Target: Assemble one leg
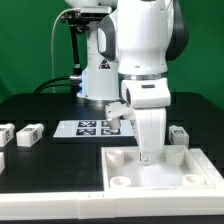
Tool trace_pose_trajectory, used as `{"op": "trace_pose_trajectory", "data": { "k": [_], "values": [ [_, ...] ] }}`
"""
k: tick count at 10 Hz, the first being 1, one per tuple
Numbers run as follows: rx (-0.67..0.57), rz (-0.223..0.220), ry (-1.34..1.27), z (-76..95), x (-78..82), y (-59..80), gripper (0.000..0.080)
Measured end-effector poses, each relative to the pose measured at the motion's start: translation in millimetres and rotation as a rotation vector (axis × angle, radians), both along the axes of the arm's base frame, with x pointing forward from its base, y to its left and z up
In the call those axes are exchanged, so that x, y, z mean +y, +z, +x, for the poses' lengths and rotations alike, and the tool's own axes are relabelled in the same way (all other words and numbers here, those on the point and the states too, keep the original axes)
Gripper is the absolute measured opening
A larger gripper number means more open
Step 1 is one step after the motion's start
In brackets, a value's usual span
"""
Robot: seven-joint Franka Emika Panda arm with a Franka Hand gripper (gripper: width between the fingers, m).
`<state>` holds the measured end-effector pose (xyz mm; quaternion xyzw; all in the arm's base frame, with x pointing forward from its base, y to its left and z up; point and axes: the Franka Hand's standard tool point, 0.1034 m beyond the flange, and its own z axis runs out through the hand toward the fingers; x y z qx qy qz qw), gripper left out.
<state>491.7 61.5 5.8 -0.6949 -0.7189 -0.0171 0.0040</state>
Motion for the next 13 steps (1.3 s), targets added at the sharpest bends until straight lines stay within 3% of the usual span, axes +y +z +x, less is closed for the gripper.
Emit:
{"op": "trace_pose_trajectory", "data": {
  "k": [1,2,8,10,13],
  "values": [
    [0.000,0.000,0.000,0.0,-0.1,0.0,0.0496],
    [0.000,0.000,0.000,0.0,-0.2,0.0,0.0599],
    [-0.004,0.002,-0.016,-0.4,-2.2,1.5,0.0649],
    [-0.028,0.001,-0.106,-11.7,-7.1,20.7,0.0649],
    [-0.053,0.002,-0.293,-22.4,1.8,49.2,0.0649]
  ]
}}
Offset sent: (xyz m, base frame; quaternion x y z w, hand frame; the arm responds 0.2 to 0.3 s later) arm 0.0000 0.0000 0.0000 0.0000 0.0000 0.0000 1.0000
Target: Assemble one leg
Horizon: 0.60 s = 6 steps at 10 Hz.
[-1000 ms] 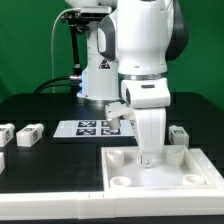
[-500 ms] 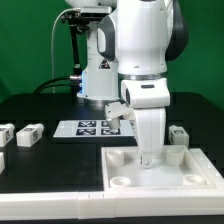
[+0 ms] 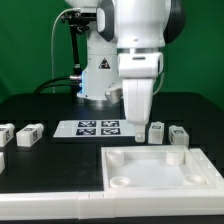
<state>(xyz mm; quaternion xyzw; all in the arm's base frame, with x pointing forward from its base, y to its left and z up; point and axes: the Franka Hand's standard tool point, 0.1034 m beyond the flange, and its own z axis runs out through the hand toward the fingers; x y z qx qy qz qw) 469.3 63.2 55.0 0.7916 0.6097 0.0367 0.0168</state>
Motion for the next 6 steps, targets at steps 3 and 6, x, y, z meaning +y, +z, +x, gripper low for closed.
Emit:
{"op": "trace_pose_trajectory", "data": {
  "k": [3,6],
  "values": [
    [0.006,0.008,-0.097,-2.5,0.1,-0.8,0.0649],
    [0.016,0.040,-0.397,-2.6,1.4,-1.0,0.0649]
  ]
}}
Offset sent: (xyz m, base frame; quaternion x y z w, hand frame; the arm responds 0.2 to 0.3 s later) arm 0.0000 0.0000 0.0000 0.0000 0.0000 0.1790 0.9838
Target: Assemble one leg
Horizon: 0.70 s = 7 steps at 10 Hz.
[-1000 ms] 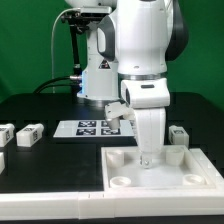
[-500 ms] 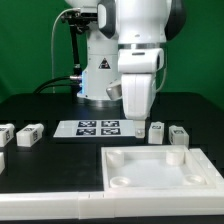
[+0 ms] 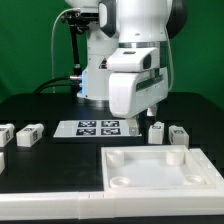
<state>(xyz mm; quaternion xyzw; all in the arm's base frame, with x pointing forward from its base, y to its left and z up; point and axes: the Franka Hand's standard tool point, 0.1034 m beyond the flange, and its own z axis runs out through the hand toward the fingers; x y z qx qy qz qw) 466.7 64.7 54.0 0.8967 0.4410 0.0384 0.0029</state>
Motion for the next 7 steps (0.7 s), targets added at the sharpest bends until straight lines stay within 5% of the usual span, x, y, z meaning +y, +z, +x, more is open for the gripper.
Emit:
{"op": "trace_pose_trajectory", "data": {
  "k": [3,7],
  "values": [
    [0.010,0.052,-0.425,-13.2,15.3,-0.3,0.0649],
    [0.054,0.105,-0.883,-36.3,65.0,-5.4,0.0649]
  ]
}}
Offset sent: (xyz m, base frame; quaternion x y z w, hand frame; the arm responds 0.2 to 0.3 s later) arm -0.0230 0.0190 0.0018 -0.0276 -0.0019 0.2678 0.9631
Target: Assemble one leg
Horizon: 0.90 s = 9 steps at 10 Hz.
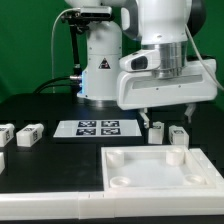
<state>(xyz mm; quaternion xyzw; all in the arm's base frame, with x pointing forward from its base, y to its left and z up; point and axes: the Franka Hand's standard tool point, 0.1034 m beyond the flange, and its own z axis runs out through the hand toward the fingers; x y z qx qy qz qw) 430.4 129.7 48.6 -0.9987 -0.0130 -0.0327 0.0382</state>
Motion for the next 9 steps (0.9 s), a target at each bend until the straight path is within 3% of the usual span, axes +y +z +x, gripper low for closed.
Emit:
{"op": "trace_pose_trajectory", "data": {
  "k": [1,4,6,9],
  "values": [
    [0.006,0.000,0.027,-3.9,10.4,-2.3,0.0649],
    [0.068,-0.012,0.041,-6.5,11.0,-4.2,0.0649],
    [0.263,-0.043,0.066,-8.4,7.8,-1.4,0.0649],
    [0.555,-0.080,0.091,-13.4,15.7,-0.6,0.0649]
  ]
}}
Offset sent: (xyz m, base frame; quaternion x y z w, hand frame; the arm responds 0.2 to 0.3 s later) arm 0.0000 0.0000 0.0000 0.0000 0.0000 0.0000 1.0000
